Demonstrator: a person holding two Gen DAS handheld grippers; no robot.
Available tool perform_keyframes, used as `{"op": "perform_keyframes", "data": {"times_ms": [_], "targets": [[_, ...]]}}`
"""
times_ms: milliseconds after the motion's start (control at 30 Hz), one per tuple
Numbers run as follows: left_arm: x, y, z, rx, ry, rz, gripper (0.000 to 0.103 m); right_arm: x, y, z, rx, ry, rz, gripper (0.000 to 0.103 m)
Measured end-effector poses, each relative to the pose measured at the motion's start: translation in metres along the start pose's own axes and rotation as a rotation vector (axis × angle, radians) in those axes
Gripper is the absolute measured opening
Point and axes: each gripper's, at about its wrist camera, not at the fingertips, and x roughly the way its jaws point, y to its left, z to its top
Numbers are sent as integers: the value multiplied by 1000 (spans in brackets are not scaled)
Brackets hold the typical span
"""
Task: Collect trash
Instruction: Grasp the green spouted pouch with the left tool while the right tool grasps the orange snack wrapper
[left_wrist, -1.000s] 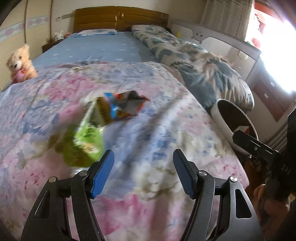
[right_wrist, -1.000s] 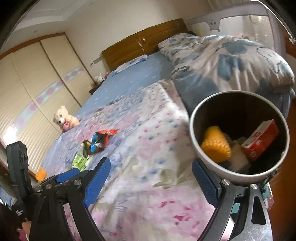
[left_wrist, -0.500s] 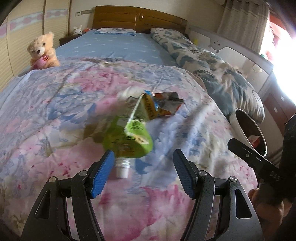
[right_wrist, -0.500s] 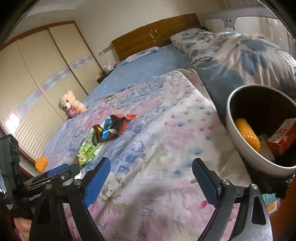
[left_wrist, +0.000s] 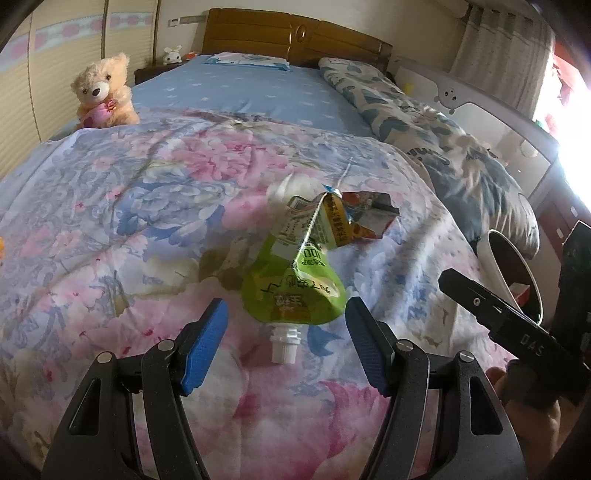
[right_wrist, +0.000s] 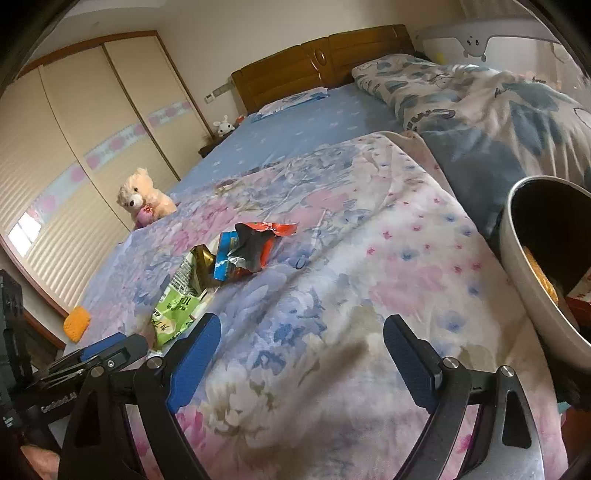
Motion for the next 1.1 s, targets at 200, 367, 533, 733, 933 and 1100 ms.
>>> {"op": "perform_keyframes", "data": {"times_ms": [200, 367, 533, 733, 933, 1100], "targets": [[10, 5, 8, -4, 8, 5, 69, 12, 6, 8, 1, 7, 18, 91], [22, 7, 16, -4, 24, 2, 69, 23, 11, 18, -1, 4, 31, 91], [34, 5, 21, 11, 45, -10, 69, 39, 11, 27, 12, 15, 42, 90], [45, 2, 22, 23, 65, -28, 69, 58, 15, 37, 18, 35, 36, 75], [46, -4, 20, 73, 61, -56, 48, 78, 19, 47, 19, 69, 59, 44], [39, 0, 23, 73, 36, -54, 39, 85, 17, 47, 27, 107, 102, 6]]}}
